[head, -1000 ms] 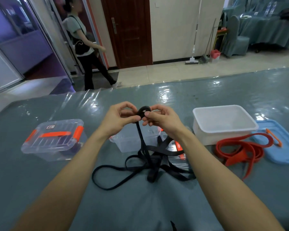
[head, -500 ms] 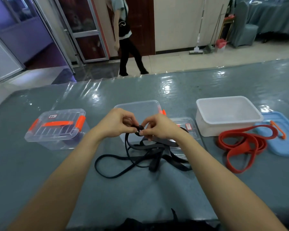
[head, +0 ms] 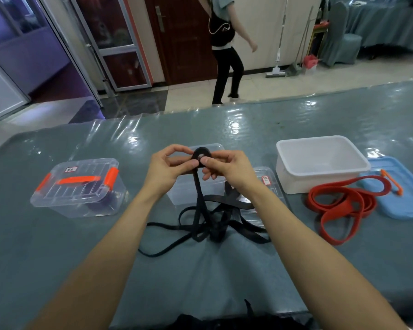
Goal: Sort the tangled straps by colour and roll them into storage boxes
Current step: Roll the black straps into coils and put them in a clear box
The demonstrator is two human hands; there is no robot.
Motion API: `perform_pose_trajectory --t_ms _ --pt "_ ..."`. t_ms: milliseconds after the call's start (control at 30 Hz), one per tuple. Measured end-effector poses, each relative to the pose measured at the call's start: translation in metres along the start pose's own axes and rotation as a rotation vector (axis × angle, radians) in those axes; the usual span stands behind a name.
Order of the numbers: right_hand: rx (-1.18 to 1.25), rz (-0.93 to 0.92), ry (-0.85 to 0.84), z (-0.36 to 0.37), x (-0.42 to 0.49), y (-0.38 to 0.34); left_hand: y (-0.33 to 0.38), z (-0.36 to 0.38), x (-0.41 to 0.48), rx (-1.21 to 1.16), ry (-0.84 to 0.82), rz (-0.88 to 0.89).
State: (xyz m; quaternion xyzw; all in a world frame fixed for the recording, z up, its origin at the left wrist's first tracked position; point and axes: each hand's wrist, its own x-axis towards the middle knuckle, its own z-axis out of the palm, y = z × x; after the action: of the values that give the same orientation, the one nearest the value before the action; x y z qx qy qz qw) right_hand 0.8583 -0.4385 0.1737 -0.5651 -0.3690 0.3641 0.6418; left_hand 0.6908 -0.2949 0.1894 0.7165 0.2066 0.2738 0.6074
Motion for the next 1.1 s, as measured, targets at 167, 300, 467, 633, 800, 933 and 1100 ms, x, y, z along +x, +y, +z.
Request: perform_pose_trajectory --t_ms 167,300,467,633,800,933,1100 --pt "-0.098 0.073 -0.066 -0.003 -0.003 0.01 0.003 -0.004 0.005 0.191 -0.037 0.01" --pt "-0.507 0.07 -0.088 -0.012 -0.003 0.006 0.016 -0.015 0.008 0.491 -0.249 -0.008" --pt "-0.682 -0.011 -0.193 -0.004 0.001 0.0 0.03 -0.01 0.017 0.713 -0.33 0.006" --pt "-0.679 -0.107 -0.123 -0.001 0.001 -0.006 0.025 -0.012 0.018 0.545 -0.265 0.055" --pt "-0.288 -0.104 0.072 -0.005 0.0 -0.014 0.013 -0.011 0.01 0.21 -0.054 0.044" --pt "0.013 -0.033 0.111 0.005 -0.002 -0.009 0.012 -0.001 0.01 0.114 0.027 0.067" --pt "-0.219 0.055 -0.048 -0.007 -0.006 0.0 0.027 -0.016 0.013 0.395 -0.1 0.019"
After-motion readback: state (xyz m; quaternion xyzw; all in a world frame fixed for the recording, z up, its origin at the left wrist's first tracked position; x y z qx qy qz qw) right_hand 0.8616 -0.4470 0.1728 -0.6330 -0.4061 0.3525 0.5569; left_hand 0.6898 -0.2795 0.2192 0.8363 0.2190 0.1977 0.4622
